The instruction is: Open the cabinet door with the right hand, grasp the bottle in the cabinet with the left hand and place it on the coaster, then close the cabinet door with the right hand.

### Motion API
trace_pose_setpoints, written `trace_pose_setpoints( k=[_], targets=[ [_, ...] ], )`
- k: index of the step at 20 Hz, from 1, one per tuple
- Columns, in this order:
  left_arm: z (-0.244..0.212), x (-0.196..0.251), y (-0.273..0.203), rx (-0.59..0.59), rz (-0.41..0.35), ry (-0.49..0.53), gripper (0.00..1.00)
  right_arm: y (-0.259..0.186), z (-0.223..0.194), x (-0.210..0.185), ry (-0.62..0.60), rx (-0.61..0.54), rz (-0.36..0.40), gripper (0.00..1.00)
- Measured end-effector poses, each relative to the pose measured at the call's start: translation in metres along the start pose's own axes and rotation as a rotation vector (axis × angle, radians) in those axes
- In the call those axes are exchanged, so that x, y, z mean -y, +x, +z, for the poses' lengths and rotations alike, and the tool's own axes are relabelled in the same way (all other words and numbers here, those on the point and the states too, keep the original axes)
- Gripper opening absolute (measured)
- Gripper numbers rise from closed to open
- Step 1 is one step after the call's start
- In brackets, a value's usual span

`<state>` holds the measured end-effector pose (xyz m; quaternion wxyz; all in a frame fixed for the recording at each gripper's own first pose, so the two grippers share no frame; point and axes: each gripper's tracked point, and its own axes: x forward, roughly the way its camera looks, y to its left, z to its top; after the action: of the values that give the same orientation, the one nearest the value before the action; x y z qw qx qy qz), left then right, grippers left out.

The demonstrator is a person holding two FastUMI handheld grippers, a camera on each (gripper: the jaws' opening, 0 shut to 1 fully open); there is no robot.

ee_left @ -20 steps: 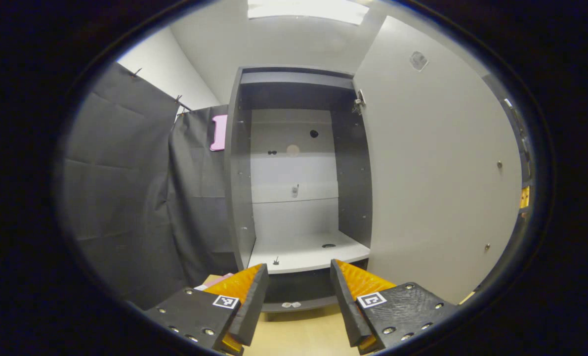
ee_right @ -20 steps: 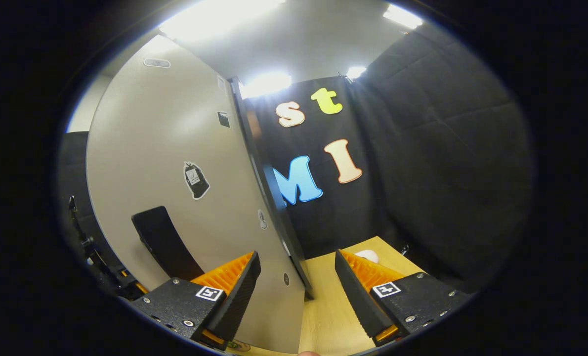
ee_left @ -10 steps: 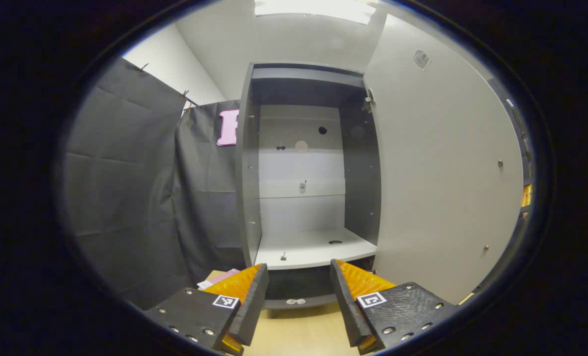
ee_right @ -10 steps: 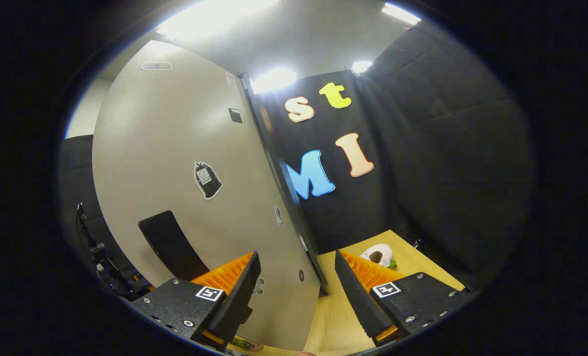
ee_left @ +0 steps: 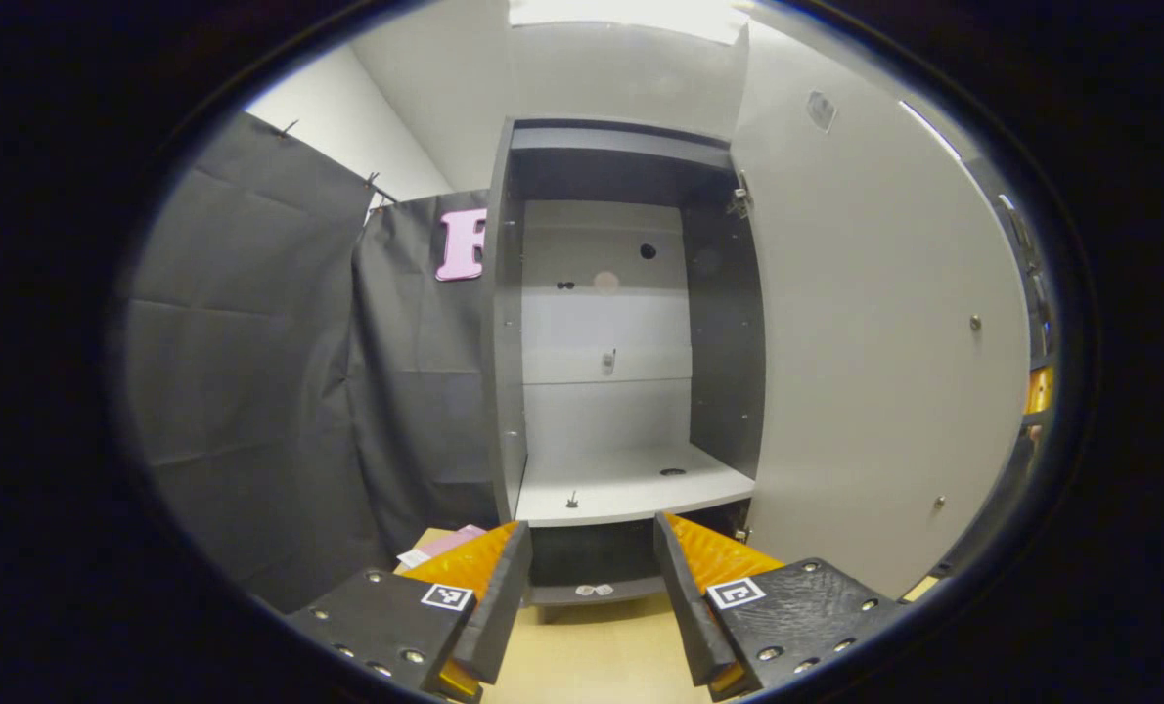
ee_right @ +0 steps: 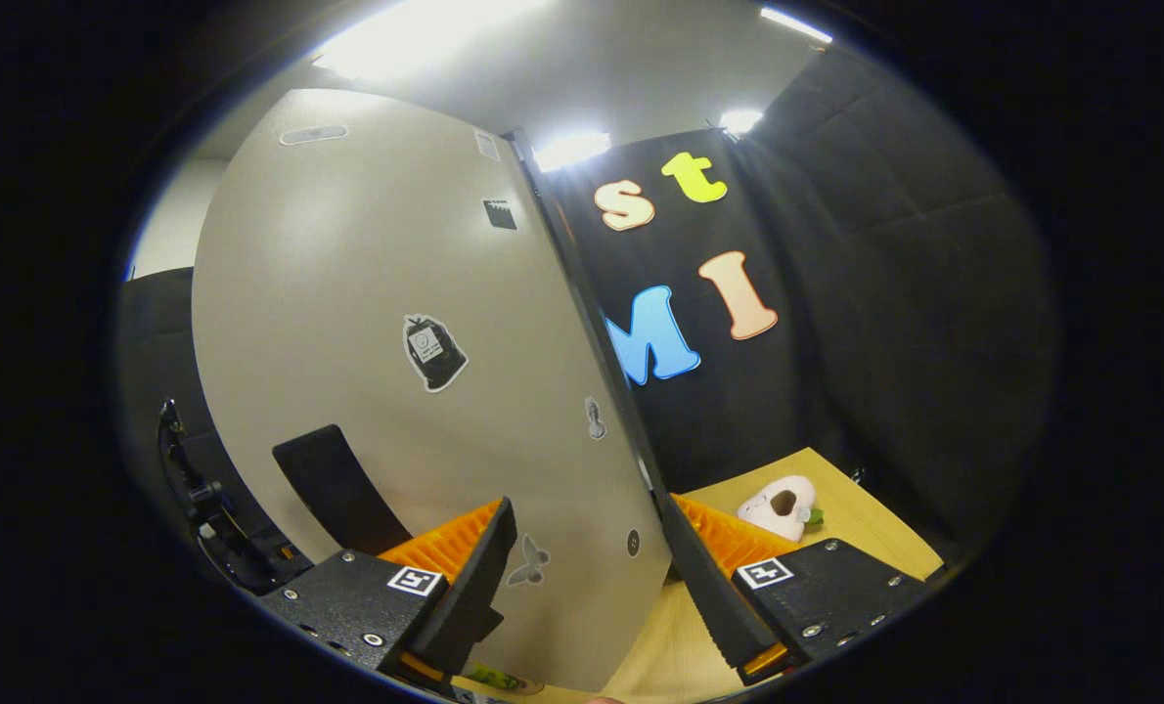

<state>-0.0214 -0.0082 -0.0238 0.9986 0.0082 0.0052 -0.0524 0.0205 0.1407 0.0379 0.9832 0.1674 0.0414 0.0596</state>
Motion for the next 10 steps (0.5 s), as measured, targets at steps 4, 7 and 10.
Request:
trace_pose_setpoints(
  k=[4,7,10],
  targets=[
    [0.005,-0.009,-0.001,0.014,0.026,0.024,0.77,0.01,-0.005,-0.018,-0.032,-0.007,0.049,0.93],
    [0.007,-0.015,-0.003,0.02,0.042,0.037,0.77,0.019,-0.013,-0.032,-0.011,-0.027,0.089,0.94],
    [0.008,-0.024,-0.003,0.025,0.062,0.052,0.77,0.028,-0.016,-0.045,-0.009,-0.039,0.128,0.94]
  ],
)
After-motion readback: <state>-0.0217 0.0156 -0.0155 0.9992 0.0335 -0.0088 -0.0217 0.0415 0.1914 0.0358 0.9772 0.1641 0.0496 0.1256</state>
